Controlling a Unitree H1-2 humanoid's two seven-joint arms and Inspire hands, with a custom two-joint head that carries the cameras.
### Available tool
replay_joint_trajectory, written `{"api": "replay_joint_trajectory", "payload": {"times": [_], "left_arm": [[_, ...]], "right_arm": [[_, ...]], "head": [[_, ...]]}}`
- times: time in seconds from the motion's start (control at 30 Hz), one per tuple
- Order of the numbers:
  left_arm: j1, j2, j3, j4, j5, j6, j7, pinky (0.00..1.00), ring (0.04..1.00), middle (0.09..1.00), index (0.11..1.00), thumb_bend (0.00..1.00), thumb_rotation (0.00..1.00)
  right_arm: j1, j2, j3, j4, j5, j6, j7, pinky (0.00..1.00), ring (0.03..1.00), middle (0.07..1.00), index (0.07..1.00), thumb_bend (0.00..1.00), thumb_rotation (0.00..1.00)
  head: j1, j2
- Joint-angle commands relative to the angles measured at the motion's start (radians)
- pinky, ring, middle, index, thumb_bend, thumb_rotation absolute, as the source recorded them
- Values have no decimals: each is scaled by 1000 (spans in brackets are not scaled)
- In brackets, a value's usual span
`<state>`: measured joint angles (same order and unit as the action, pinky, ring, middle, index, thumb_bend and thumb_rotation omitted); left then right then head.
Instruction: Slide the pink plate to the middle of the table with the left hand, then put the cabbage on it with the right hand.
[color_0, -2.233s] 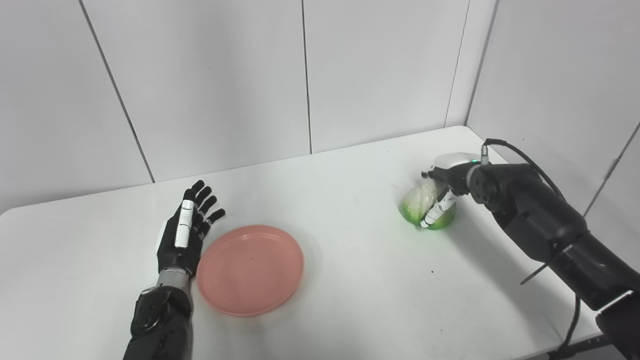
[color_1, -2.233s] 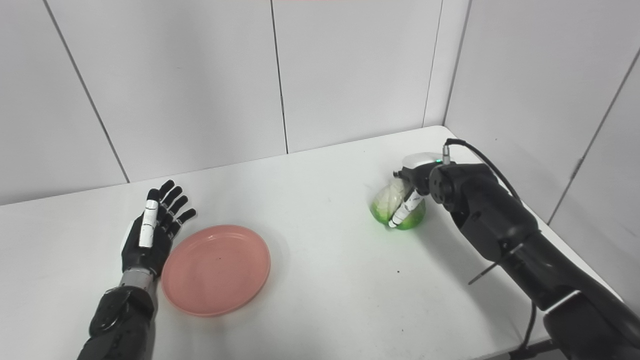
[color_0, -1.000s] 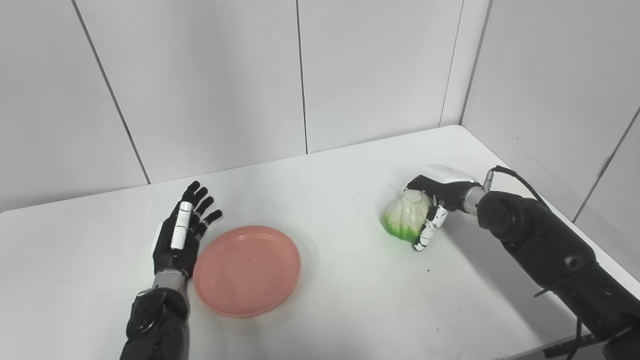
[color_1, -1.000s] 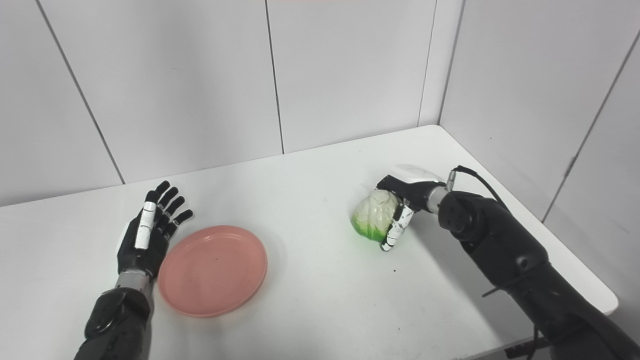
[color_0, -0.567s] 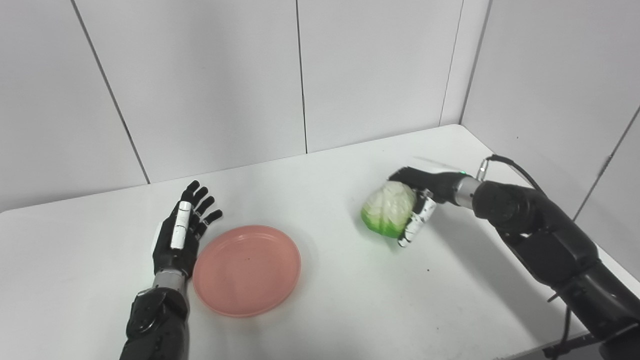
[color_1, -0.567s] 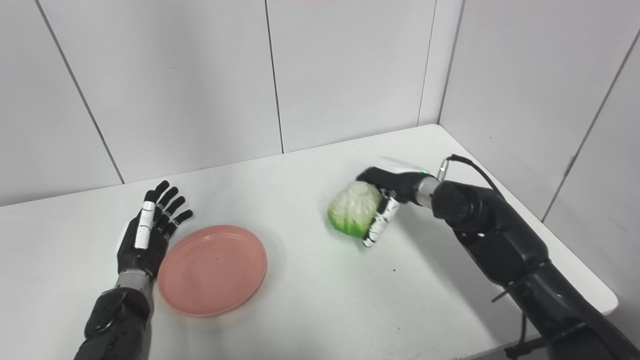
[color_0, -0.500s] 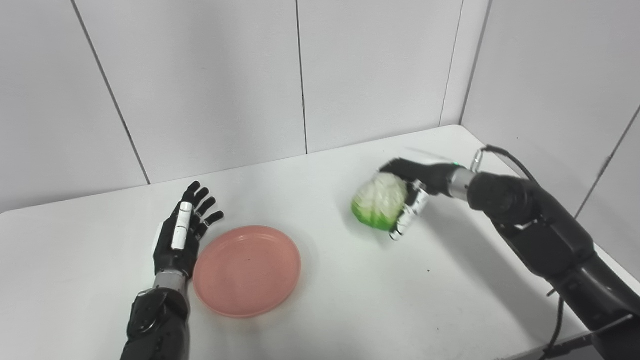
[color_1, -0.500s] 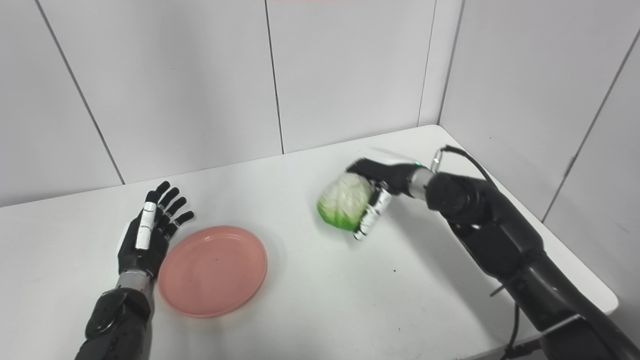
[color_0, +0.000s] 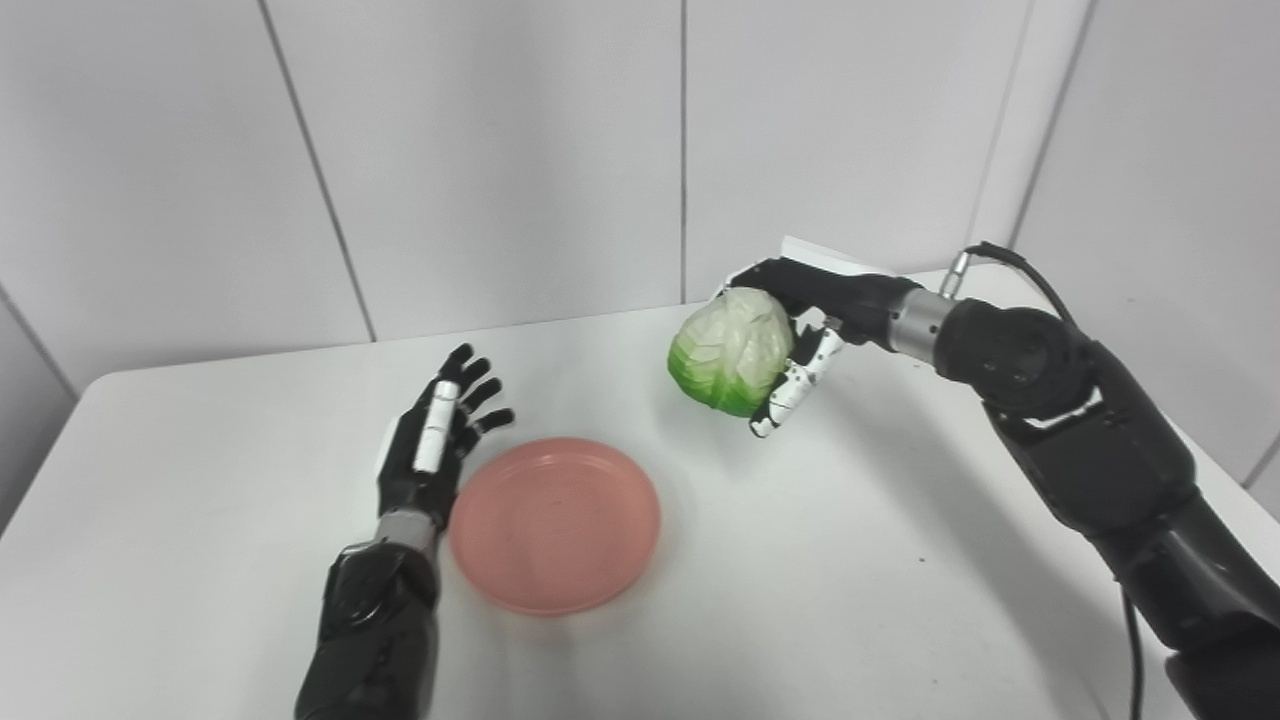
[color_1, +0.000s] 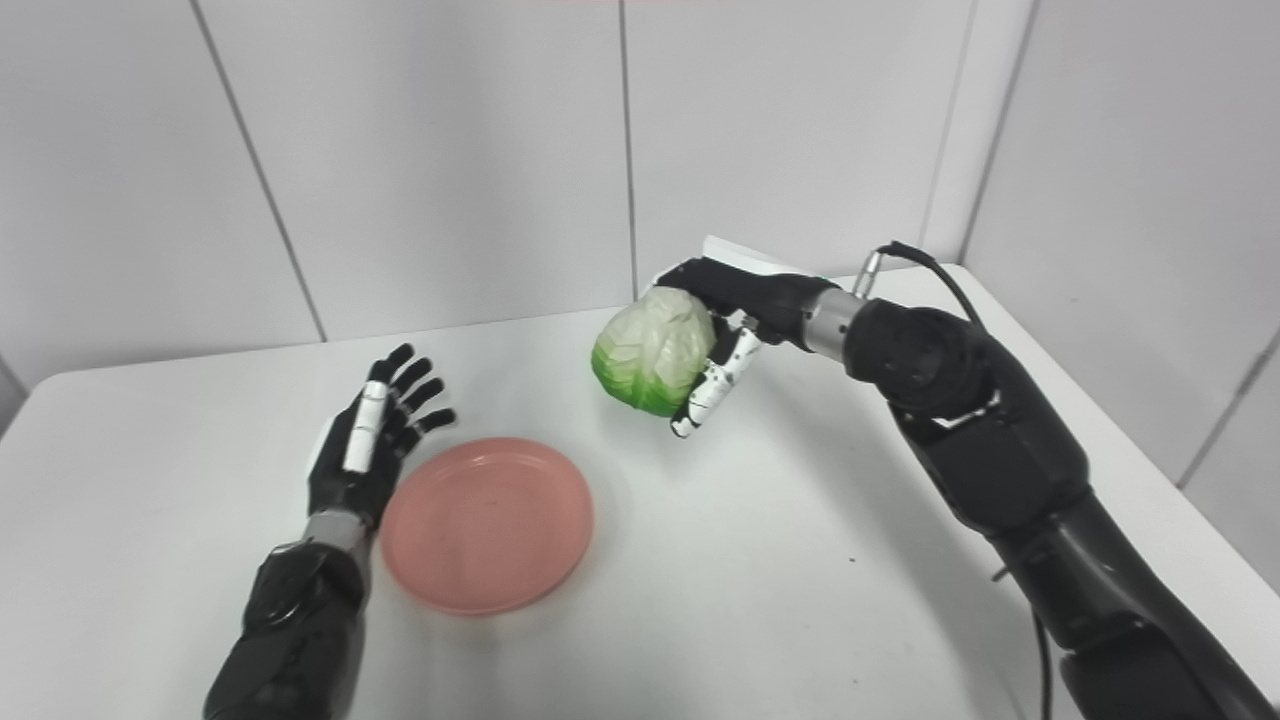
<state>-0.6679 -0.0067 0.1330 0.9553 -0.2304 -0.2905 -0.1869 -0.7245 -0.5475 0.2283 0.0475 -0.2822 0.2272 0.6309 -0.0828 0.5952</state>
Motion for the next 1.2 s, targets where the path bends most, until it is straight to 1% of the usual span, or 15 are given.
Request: {"api": "replay_joint_trajectory", "payload": {"times": [0.0,0.03,0.07,0.1,0.13,0.17,0.2,0.33,0.53,0.67,0.8,0.9,0.93,1.0,1.17], "left_arm": [[103,-30,-3,76,11,12,26,685,849,875,864,843,741],[101,-39,-7,77,17,8,33,685,850,875,864,843,742],[100,-44,-10,77,22,6,38,671,842,875,864,856,747],[97,-51,-13,79,28,3,45,664,840,876,864,860,751],[94,-56,-14,82,33,-1,50,662,839,876,864,860,752],[91,-63,-14,86,35,-5,57,652,836,872,860,859,753],[88,-67,-15,89,37,-10,61,647,833,868,856,856,750],[81,-79,-19,101,53,-26,86,638,825,853,843,890,768],[90,-73,-3,88,40,-26,86,648,834,861,842,895,772],[101,-62,4,72,35,-21,83,654,839,869,842,883,766],[104,-59,7,73,33,-24,79,653,839,867,837,857,762],[98,-62,7,86,32,-29,76,642,824,866,840,866,756],[96,-65,8,89,30,-30,73,640,818,858,831,862,752],[92,-68,8,96,29,-30,71,642,821,858,830,861,754],[77,-73,2,121,37,-38,77,641,829,856,841,872,748]], "right_arm": [[-65,0,-9,-7,18,-47,-11,278,330,445,521,524,0],[-67,10,-1,-1,14,-56,-13,277,329,445,521,524,0],[-69,17,5,4,11,-61,-15,268,321,441,521,524,0],[-70,22,12,9,4,-67,-18,265,319,441,521,524,0],[-71,32,19,15,-1,-72,-23,264,319,441,521,524,0],[-72,39,23,25,-2,-83,-28,260,316,440,522,524,0],[-72,51,31,35,-7,-97,-37,256,313,439,524,524,0],[-72,90,65,89,-40,-181,-68,251,309,438,524,524,0],[-73,132,116,158,-98,-266,-93,266,331,447,518,525,0],[-63,144,144,175,-145,-292,-105,283,350,451,515,526,0],[-51,152,153,194,-159,-325,-126,288,348,448,512,527,0],[-47,160,154,210,-169,-351,-143,313,370,452,510,528,0],[-45,164,155,212,-174,-353,-147,344,399,460,504,529,0],[-43,170,156,211,-182,-352,-152,358,410,463,502,529,0],[-56,203,162,228,-190,-338,-144,359,410,473,495,529,0]], "head": [[34,0],[79,2],[79,2],[116,4],[116,4],[151,8],[151,8],[199,12],[214,13],[211,13],[203,14],[200,12],[199,10],[199,10],[201,2]]}}
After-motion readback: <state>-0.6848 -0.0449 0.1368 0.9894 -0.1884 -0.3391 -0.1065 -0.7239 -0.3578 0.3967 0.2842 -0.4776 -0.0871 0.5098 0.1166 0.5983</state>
